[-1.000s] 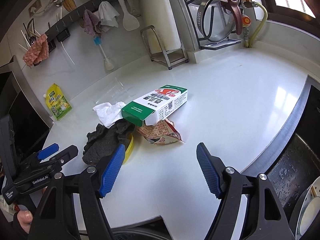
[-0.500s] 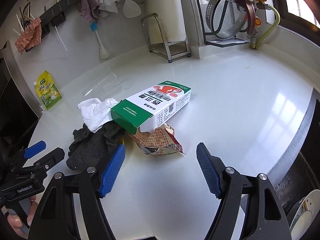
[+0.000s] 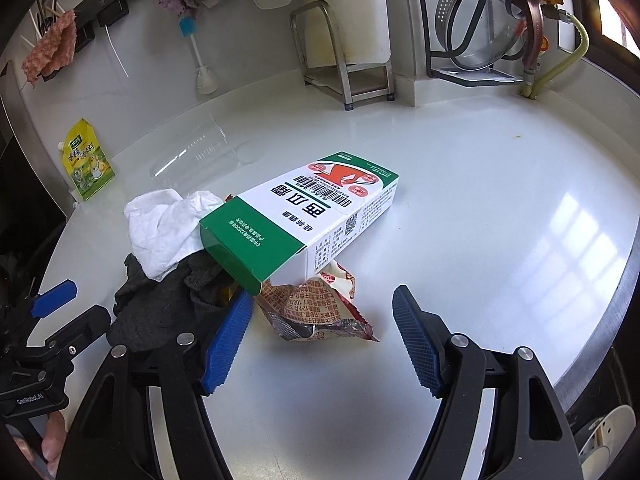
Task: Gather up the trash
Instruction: 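Grasp the printed snack bag with the right tool, then grasp the dark cloth with the left tool while the right tool holds the snack bag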
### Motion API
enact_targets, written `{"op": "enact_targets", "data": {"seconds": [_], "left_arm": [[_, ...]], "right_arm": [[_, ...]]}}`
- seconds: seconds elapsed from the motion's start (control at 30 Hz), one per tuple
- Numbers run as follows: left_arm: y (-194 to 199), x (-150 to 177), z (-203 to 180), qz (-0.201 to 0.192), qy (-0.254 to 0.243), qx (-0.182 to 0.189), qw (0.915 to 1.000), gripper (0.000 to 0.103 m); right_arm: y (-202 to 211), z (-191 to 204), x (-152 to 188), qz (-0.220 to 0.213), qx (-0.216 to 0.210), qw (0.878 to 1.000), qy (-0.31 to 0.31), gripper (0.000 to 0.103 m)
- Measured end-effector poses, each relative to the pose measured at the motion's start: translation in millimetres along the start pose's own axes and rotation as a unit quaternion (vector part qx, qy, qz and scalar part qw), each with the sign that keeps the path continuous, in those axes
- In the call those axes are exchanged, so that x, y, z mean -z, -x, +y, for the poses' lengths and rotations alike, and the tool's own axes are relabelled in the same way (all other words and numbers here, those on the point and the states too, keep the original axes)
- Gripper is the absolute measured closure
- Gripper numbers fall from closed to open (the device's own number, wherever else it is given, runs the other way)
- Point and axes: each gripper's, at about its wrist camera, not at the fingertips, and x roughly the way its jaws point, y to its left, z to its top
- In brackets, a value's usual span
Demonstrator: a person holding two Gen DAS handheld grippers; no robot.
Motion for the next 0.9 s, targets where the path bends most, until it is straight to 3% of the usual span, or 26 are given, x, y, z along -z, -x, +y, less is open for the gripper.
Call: {"op": "enact_targets", "data": {"seconds": [0.3,0.9], "left_arm": [[-1.4,-0.4,-3.1,0.001,-0.001,0.001,1.0,0.007],[-21.3,-6.4,-35.8,0.027,-0.014,0.03,0.9991,0.007]], "right_arm": [[-5.8,5.0,-1.0,0.01,-0.001,1.0,0.017,0.068],[43.0,-28.3,22.1,-0.033,0.004,0.998,-0.046,0.07]]}}
